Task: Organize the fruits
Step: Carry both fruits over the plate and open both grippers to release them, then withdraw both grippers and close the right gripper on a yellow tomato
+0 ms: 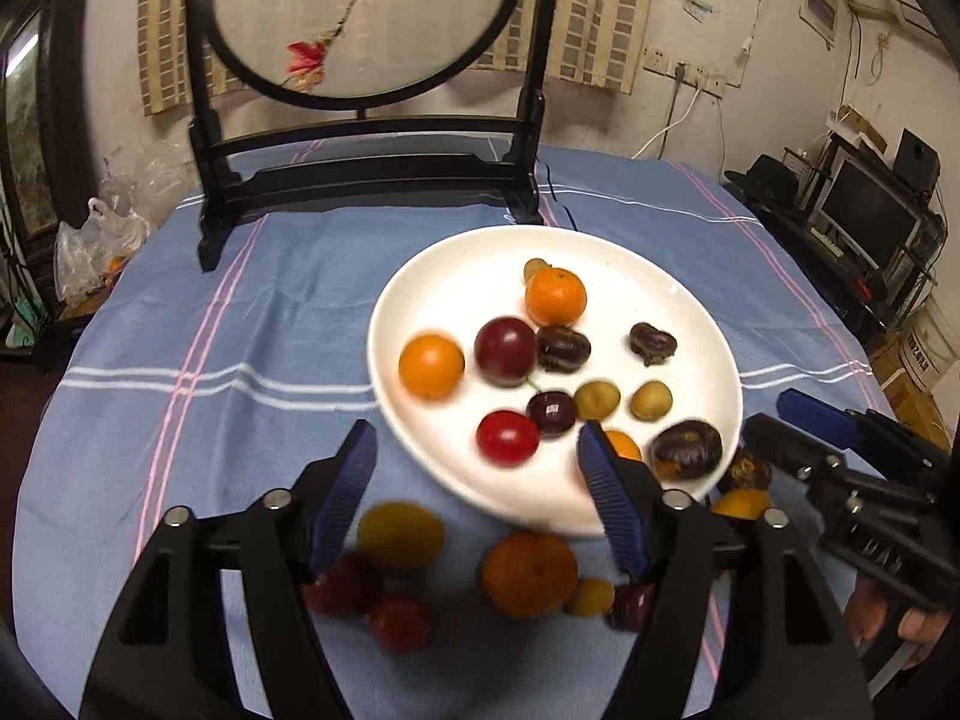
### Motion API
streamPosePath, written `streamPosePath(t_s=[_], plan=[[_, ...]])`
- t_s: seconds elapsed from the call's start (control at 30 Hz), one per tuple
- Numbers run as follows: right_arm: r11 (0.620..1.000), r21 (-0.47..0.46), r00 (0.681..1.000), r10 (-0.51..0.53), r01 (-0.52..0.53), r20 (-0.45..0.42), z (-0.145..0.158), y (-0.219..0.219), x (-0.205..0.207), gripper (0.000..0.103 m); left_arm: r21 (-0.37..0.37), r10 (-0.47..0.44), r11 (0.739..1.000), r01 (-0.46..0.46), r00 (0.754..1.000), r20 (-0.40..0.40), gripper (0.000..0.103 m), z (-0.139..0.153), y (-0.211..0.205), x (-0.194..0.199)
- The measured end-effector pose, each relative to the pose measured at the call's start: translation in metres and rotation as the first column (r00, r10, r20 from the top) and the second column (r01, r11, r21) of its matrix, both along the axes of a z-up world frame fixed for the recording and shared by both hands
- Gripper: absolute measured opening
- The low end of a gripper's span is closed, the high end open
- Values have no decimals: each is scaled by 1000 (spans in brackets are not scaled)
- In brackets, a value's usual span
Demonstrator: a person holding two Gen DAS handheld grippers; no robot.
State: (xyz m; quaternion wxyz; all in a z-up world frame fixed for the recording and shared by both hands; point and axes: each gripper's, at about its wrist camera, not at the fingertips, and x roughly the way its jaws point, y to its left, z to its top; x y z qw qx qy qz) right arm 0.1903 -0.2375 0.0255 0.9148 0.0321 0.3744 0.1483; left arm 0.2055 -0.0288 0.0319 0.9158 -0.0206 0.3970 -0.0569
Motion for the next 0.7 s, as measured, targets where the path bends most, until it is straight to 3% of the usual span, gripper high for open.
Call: streamPosePath(t_s=[0.1, 0.43, 0.7], plan=[[1000, 16, 1000, -22, 22, -21, -5, -10, -15, 56, 19, 9, 1000, -9, 1000, 7, 80, -3, 3, -18], [999, 14, 997, -35, 36, -75, -24, -18, -62, 58, -3, 9, 1000, -9, 999, -36, 81, -28, 20, -70], [999, -37, 992, -16, 12, -126, -40, -4, -73, 58, -11, 16, 1000, -16, 997, -71, 81, -46, 30, -91]])
